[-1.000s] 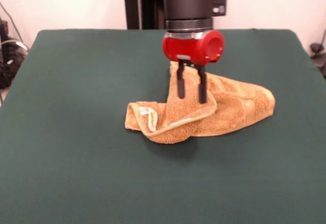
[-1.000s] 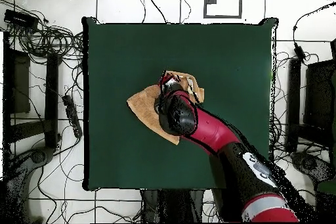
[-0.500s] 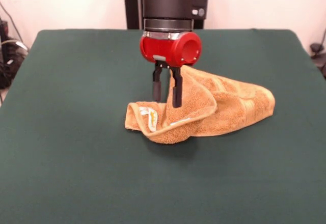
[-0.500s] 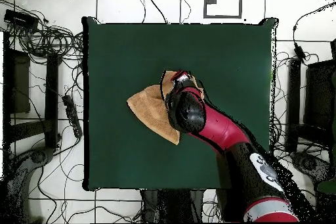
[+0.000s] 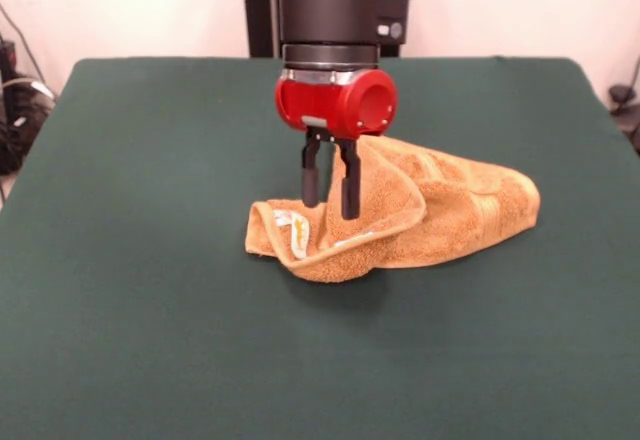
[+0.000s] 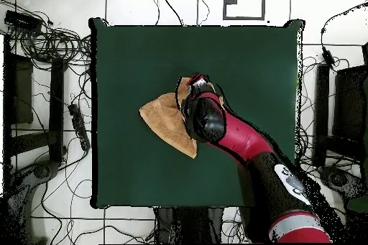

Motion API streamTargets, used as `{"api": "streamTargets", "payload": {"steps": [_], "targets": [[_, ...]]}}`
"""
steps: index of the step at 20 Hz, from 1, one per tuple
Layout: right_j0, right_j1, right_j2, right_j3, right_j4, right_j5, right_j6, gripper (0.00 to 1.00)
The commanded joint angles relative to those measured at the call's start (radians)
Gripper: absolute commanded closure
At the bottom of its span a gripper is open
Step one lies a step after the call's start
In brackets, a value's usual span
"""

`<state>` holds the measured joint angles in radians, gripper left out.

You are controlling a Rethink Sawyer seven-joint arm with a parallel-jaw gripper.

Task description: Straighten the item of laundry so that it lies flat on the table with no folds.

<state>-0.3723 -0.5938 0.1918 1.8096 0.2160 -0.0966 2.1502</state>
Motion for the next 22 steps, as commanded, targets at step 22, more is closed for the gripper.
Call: {"api": "streamTargets", "payload": {"steps": [22], "targets": [[-0.150, 0.051, 0.410, 0.081, -0.146, -0.005, 0.163, 0.00]]}}
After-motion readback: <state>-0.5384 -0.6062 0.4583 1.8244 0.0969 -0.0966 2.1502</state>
